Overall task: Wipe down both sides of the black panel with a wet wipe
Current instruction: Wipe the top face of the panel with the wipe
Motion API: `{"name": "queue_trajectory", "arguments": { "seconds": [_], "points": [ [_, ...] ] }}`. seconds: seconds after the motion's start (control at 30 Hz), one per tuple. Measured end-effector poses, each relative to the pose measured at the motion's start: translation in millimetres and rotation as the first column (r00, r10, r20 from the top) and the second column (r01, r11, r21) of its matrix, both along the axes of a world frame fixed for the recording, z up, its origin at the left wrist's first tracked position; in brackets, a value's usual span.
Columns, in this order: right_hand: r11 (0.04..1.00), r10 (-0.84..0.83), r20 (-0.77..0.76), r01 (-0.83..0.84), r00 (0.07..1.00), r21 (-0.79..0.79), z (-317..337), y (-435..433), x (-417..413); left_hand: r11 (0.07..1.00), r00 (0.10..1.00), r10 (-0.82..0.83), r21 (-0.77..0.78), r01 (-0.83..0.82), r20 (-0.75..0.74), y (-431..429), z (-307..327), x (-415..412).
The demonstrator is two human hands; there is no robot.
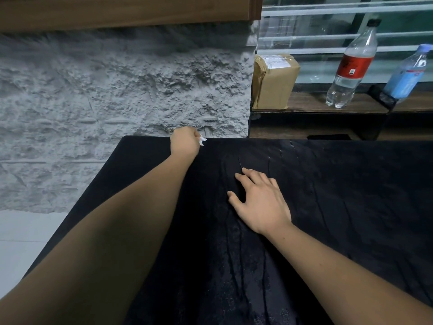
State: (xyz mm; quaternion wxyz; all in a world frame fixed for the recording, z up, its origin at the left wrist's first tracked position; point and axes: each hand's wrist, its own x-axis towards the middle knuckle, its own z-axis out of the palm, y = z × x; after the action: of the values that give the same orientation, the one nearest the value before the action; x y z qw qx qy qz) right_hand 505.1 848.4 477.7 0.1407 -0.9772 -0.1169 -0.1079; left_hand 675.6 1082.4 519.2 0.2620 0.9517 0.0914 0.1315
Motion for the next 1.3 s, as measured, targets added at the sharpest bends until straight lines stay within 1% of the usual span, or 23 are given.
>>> {"name": "queue_trajectory", "arguments": {
  "seconds": [0.13,0.4,0.63,0.77,1.07,1.3],
  "points": [
    [1.0,0.0,-0.002,0.0,1.0,-0.003,0.5,-0.1,-0.1,0.997,0.998,-0.068,-0.027,0.069,0.012,-3.7,-1.4,3.9],
    [1.0,-0.004,0.0,0.004,1.0,-0.002,1.1,0.6,-0.2,0.993,0.994,-0.111,-0.05,0.111,0.012,-18.7,-4.2,8.9],
    [1.0,-0.001,0.002,0.001,1.0,-0.018,2.0,0.2,-0.8,0.982,0.982,-0.189,0.007,0.189,0.024,-50.6,-4.1,7.0],
    [1.0,0.002,0.002,-0.002,1.0,-0.026,2.0,0.3,-0.7,0.979,0.978,-0.205,0.004,0.205,0.031,-64.8,-5.1,5.3],
    [1.0,0.014,-0.003,-0.014,1.0,-0.014,3.0,-0.2,-0.2,0.963,0.964,-0.265,0.068,0.262,0.035,-96.8,-6.7,2.6],
    [1.0,0.019,-0.006,-0.019,1.0,-0.001,4.7,-0.9,-0.8,0.928,0.93,-0.366,0.099,0.36,0.044,-120.5,-4.5,-6.9]
  ]
}}
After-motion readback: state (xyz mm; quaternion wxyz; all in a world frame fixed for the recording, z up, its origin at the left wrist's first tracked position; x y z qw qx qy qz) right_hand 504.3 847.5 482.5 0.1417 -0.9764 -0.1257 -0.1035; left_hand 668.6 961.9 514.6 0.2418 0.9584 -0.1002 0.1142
